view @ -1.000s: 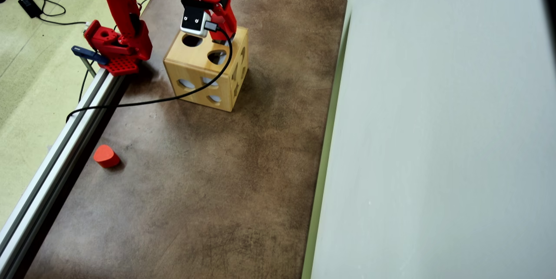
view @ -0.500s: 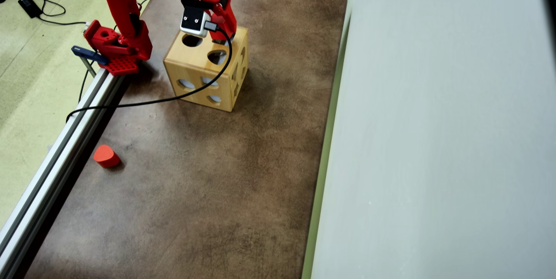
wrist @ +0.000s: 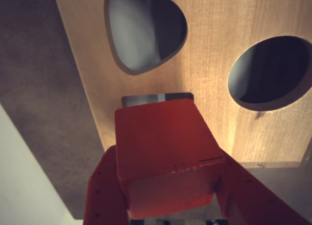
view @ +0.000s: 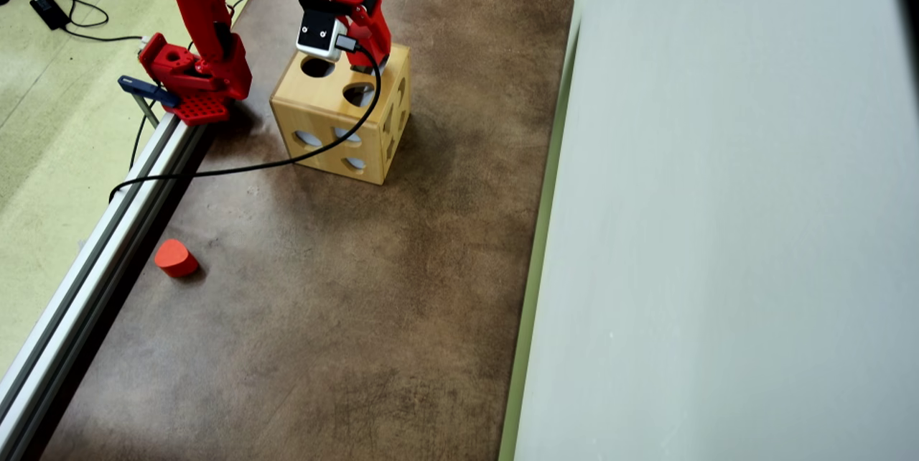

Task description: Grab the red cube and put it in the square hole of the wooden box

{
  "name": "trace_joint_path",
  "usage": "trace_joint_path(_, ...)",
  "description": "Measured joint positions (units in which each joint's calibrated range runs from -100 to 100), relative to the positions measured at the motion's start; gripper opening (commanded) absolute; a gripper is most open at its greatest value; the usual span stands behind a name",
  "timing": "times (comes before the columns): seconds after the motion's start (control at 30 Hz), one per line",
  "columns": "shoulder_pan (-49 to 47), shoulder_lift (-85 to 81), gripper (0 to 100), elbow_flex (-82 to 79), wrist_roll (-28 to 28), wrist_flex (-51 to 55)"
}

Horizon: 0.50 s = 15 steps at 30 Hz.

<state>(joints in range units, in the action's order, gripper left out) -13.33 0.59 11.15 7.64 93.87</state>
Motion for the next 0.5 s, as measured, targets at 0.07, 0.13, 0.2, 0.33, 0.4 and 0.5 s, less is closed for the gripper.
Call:
trace_joint_path(0.07, 0.0, 0.1, 2, -1.4, 0.0, -0.1)
trace_joint_path(0.13, 0.0, 0.1, 2, -1.7, 0.0, -0.1)
trace_joint_path(0.2, 0.0, 0.1, 2, -1.7, 0.0, -0.1)
trace_joint_path(0.33, 0.0, 0.1, 2, -1.7, 0.0, -0.1)
trace_joint_path(0.4, 0.0, 0.1, 2, -1.7, 0.0, -0.1)
trace_joint_path(0.5, 0.0, 0.1, 2, -1.7, 0.0, -0.1)
